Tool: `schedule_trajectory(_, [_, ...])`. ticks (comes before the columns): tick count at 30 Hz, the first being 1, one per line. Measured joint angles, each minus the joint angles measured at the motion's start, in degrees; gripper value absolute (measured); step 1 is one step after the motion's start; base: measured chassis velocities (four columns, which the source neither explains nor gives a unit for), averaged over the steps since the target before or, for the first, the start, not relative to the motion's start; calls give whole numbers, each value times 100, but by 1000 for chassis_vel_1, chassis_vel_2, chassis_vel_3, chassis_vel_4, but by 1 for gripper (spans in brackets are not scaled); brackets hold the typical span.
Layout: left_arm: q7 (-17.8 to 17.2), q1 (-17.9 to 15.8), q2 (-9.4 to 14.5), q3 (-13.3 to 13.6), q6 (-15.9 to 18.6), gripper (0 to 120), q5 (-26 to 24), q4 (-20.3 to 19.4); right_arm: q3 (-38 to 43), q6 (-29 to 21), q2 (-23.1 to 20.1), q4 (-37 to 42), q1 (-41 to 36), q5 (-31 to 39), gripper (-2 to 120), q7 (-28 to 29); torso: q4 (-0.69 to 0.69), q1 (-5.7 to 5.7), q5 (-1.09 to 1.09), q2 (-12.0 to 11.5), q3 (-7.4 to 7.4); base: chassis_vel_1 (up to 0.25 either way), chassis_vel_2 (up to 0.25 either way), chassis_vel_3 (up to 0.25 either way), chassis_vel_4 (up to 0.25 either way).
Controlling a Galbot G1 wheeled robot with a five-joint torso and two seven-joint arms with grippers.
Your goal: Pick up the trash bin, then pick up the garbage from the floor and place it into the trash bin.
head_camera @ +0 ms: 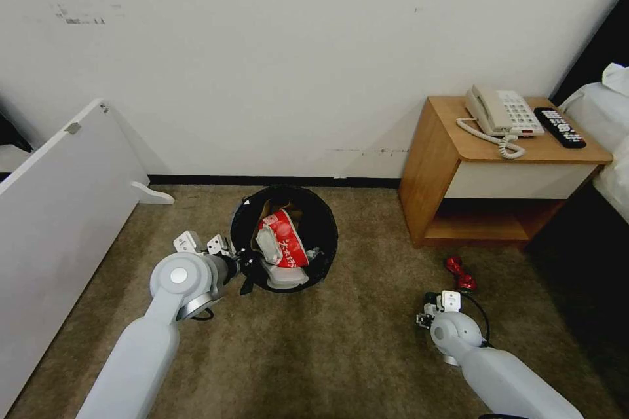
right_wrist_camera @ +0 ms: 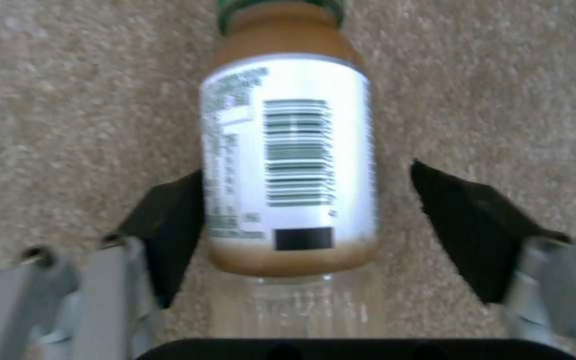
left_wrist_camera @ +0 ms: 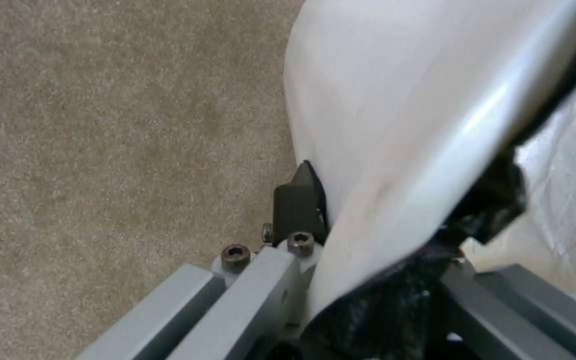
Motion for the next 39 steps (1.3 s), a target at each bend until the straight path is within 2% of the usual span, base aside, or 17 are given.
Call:
schedule_trajectory(1, [1,0,-6,0,-1,0,5,1,-18,18,2,1,4,0,65,-28,0,0,-1,0,0,0,0,0,0])
schedule_trajectory(3, [4,1,-10,0,-2,0,9,1,-26,28,4,2,6,5,62,-42,0,0,1,0,0,0,0,0,0])
schedule_trajectory(4, [6,3,-15,1,-4,0,18,1,-36,40,3,13,7,16,55,-52,2,0,5,0,0,0,0,0,0])
schedule_trajectory(5, [6,3,-15,1,-4,0,18,1,-36,40,3,13,7,16,55,-52,2,0,5,0,0,0,0,0,0])
schedule_trajectory(7, [20,9,-15,2,-6,0,31,0,-48,46,-31,61,0,47,44,-53,4,0,10,-1,1,0,0,0,0])
schedule_trajectory(12, [24,13,-20,18,-7,0,46,5,-60,45,-115,205,-38,136,36,32,3,0,10,-4,3,0,0,0,0])
schedule_trajectory(13, [30,14,-36,39,-7,0,62,12,-62,44,-150,288,-53,174,30,79,2,1,8,-4,3,0,0,0,0])
schedule_trajectory(24, [49,14,-37,81,2,0,106,33,-38,61,-374,779,-125,342,29,311,2,0,6,-3,3,0,0,0,0])
schedule_trajectory(26, [62,9,-5,81,13,0,91,25,-33,76,-566,1320,-150,456,29,524,2,0,5,-3,2,0,0,0,0])
schedule_trajectory(27, [62,9,-5,81,13,0,91,25,-33,76,-566,1320,-150,456,29,524,2,0,5,-3,2,0,0,0,0])
schedule_trajectory(29, [70,0,14,94,18,0,82,19,-99,150,-824,2055,-79,373,29,683,2,1,5,-3,2,0,0,0,0])
schedule_trajectory(39, [72,-26,-6,135,20,0,80,8,-139,222,-1453,3523,306,526,29,775,2,0,4,-3,2,0,0,0,0])
